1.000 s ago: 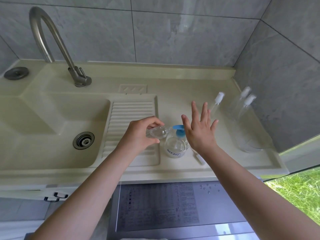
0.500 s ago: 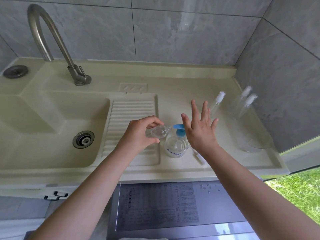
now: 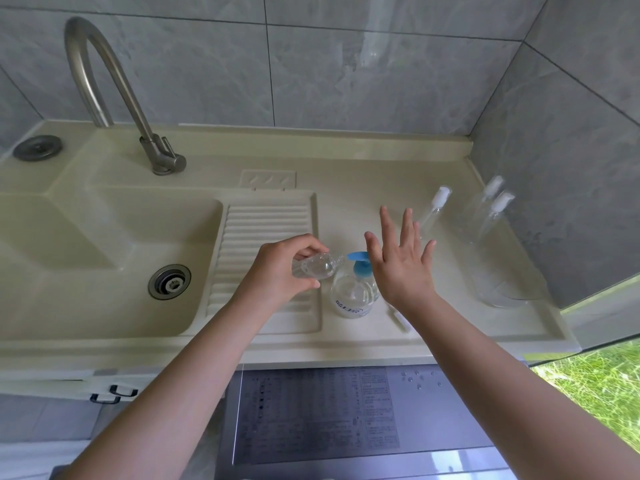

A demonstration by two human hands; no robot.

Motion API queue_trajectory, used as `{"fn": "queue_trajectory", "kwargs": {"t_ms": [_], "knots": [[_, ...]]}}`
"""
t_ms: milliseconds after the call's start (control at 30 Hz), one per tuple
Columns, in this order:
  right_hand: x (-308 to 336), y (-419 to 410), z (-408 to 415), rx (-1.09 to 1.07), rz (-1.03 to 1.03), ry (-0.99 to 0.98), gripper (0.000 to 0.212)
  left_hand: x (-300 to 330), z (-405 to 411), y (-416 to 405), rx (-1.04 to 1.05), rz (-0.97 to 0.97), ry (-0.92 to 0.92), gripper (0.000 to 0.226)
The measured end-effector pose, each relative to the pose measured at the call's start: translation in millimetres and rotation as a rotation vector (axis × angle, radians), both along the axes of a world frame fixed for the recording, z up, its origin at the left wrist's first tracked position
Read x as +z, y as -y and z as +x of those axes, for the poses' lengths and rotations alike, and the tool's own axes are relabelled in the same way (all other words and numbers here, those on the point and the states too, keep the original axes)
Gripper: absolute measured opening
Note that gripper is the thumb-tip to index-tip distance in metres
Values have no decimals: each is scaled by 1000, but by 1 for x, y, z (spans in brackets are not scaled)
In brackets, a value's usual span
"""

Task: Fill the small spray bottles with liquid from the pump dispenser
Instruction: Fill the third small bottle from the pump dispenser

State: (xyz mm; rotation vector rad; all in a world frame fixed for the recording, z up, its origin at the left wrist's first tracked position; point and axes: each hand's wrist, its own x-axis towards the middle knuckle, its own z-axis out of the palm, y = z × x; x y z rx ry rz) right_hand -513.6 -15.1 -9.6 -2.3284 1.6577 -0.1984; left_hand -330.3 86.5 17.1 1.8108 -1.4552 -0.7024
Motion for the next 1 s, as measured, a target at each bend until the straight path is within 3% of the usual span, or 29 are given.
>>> {"fn": "queue_trajectory", "kwargs": {"t_ms": [100, 300, 400, 533, 833, 1000], "knots": [[-1, -1, 2, -21, -12, 14, 61, 0, -1, 0, 1, -1, 4, 50], [-1, -1, -3, -50, 23, 134, 73, -1, 1, 0, -1, 3, 8, 52], [-1, 0, -4, -32, 25, 79, 75, -2, 0, 0, -4, 1, 11, 51], [-1, -3, 3, -47, -21, 49, 60, -3, 1, 1, -3, -3, 10, 52], [-3, -4, 1, -82, 77, 162, 67, -4, 3, 0, -9, 1, 27, 52], [0, -6, 3, -55, -56, 26, 58, -5, 3, 1, -16, -7, 28, 51]]}}
